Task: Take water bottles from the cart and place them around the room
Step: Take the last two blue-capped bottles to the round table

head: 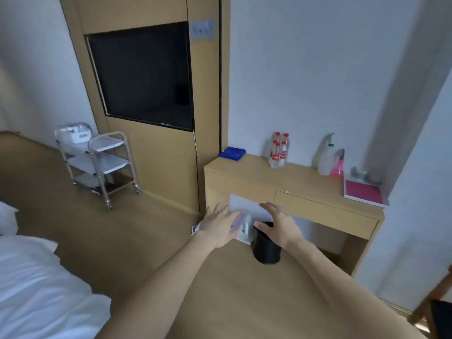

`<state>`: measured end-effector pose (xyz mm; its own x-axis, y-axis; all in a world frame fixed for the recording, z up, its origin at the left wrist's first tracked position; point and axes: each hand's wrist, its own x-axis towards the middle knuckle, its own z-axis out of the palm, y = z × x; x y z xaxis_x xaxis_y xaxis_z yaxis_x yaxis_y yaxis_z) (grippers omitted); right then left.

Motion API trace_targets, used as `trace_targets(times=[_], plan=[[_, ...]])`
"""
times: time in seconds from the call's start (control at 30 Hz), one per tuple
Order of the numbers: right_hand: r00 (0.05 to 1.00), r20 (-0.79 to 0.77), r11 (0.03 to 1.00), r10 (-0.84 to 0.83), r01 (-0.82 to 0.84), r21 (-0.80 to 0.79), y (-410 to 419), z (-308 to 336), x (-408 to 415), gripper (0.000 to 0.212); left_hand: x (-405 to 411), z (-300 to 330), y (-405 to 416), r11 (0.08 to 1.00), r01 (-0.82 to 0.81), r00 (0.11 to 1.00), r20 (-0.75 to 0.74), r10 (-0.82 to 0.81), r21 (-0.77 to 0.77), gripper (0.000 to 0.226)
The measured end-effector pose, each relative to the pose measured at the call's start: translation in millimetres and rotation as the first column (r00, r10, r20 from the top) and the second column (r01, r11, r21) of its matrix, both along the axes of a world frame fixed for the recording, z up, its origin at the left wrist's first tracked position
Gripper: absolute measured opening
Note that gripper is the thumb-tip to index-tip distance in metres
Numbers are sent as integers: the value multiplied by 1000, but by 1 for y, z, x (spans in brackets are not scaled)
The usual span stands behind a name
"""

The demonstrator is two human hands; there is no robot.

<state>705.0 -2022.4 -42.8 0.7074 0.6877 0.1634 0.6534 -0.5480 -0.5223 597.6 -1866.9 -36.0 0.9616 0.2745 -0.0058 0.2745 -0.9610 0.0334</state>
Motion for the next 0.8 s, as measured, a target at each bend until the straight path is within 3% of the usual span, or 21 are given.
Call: trace_targets(times=[0.27,0.7,0.8], plan=[[961,-31,961,275,-276,-15,194,-16,97,64,78,-7,166,971,-239,971,-18,239,-18,61],[908,-20,908,418,-419,-16,527,1,231,62,188,-14,474,848,-473,863,65,500,-238,60],[874,-95,878,476,-479,-9,605,-14,241,63,191,-20,537,805,-529,823,69,564,-269,61]])
